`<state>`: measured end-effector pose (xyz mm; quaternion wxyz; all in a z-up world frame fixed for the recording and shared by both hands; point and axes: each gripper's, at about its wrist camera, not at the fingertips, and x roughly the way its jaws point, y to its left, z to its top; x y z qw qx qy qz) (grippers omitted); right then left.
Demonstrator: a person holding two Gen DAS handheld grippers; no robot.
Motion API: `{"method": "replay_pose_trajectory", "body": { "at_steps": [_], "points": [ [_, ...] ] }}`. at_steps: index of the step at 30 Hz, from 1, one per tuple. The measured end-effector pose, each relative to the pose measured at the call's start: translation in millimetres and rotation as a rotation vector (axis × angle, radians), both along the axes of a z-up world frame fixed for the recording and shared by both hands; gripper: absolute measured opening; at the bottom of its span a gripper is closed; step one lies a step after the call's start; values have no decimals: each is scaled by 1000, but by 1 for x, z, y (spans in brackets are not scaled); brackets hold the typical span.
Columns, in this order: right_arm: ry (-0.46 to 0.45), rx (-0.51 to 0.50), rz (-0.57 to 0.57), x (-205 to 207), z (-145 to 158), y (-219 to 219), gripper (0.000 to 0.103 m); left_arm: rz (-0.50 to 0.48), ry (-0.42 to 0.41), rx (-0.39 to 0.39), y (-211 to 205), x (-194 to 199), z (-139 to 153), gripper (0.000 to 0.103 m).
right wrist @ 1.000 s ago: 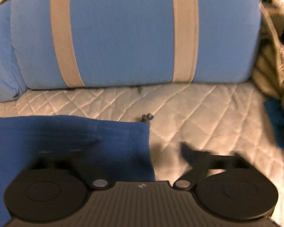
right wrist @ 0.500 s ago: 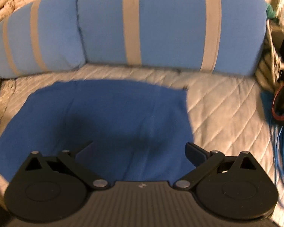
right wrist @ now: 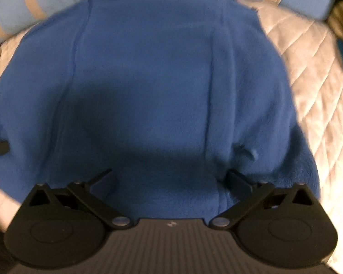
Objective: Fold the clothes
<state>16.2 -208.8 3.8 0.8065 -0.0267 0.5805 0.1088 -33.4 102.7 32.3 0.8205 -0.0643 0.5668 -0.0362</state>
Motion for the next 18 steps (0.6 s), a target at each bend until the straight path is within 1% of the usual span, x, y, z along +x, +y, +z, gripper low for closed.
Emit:
{"method": "replay_pose_trajectory", "body": {
  "at_steps": [4,11,14,18],
  "points": [
    [-23,3,-33,-3,-1,0,101,1,-30,28,-4,-5,-2,86],
    [-136,20,-38,-28,0,-2,101,-6,-168,43,-6,-33,-4,87],
    [-168,21,-29,-34,3,-4,101,-15,-197,27,-4,-35,1,87],
    [-240,15,26,-36,7,-7,101,-81,-294,71,-9,-47,11,87]
  ]
}}
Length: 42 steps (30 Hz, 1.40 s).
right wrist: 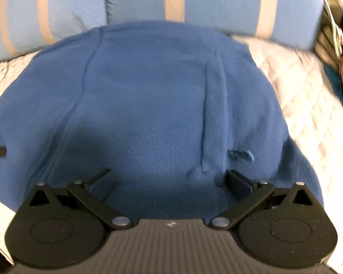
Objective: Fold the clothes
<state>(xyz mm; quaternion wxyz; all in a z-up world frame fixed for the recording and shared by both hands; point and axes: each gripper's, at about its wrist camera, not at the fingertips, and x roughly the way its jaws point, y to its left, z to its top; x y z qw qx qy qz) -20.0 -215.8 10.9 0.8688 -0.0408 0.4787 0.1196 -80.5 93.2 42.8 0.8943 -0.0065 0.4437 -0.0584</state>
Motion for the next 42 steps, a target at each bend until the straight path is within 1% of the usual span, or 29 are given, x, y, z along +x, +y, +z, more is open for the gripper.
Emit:
{"method": "replay_pose_trajectory", "body": {
  "at_steps": [3,6,8,9,11,12,13,14,15,17,20,23,32,36,40,42],
  "points": [
    [-69,-16,12,-11,14,2,102,-17,-67,17,0,-16,13,86],
    [-114,32,5,-27,32,-1,102,19,-164,32,6,-37,34,86],
    [-170,61,32,-40,45,1,102,9,-226,17,7,-47,43,86],
    [-202,54,47,-46,50,3,102,4,-257,9,7,-52,47,86],
    [-226,24,67,-56,54,9,102,-17,-221,4,6,-50,40,86],
    [-197,20,72,-54,51,9,102,-23,-162,21,6,-44,32,86],
    [-149,14,68,-49,44,8,102,-29,-104,39,5,-38,24,86],
    [-77,-2,62,-43,34,7,102,-35,-46,56,4,-32,15,87],
    [-15,-38,60,-37,23,8,102,-40,-5,67,3,-29,7,90],
    [10,-93,82,-36,12,15,102,-42,18,66,3,-23,2,92],
    [17,-81,71,-35,11,14,102,-32,41,51,4,-17,-1,95],
    [17,-81,72,-38,11,16,102,-40,36,65,2,-18,0,98],
    [-13,-86,83,-39,13,13,102,-47,-1,67,4,-29,2,98],
    [-31,-78,74,-40,17,13,102,-36,-31,48,6,-30,8,98],
    [-57,-13,31,-38,25,4,102,9,-74,-46,20,-30,19,98],
    [-67,16,1,-35,28,-2,102,38,-100,-73,26,-30,23,98]
  ]
}}
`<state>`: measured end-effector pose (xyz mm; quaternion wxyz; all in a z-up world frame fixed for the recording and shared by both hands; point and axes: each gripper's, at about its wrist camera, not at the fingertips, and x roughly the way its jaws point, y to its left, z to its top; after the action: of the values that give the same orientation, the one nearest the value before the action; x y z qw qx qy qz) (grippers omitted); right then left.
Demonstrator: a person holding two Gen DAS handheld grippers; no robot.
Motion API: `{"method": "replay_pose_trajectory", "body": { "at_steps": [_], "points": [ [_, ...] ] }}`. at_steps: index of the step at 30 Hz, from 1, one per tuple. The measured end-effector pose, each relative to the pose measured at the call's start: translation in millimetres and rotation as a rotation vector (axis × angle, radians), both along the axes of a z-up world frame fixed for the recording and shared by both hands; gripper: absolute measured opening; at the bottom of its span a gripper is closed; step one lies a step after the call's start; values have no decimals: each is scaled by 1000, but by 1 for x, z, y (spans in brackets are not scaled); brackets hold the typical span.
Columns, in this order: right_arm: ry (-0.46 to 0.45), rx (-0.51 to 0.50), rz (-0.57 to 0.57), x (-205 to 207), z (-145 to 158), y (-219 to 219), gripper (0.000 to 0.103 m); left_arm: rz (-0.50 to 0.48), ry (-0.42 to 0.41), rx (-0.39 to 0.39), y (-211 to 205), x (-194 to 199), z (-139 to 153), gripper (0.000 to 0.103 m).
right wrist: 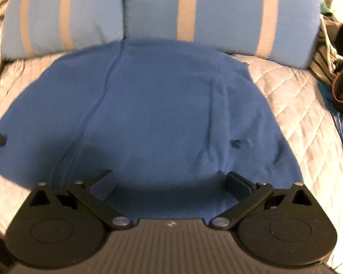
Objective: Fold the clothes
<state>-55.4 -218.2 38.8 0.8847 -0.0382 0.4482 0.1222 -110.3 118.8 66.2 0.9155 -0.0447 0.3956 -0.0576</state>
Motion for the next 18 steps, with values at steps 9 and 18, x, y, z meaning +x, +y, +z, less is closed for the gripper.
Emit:
{"method": "replay_pose_trajectory", "body": {
  "at_steps": [9,18],
  "points": [
    [-129,-36,-140,27,22,-24,102,164,-31,-14,34,35,9,97],
    [68,63,-220,107,-16,-66,102,154,120,-129,61,95,-44,98]
  ]
}}
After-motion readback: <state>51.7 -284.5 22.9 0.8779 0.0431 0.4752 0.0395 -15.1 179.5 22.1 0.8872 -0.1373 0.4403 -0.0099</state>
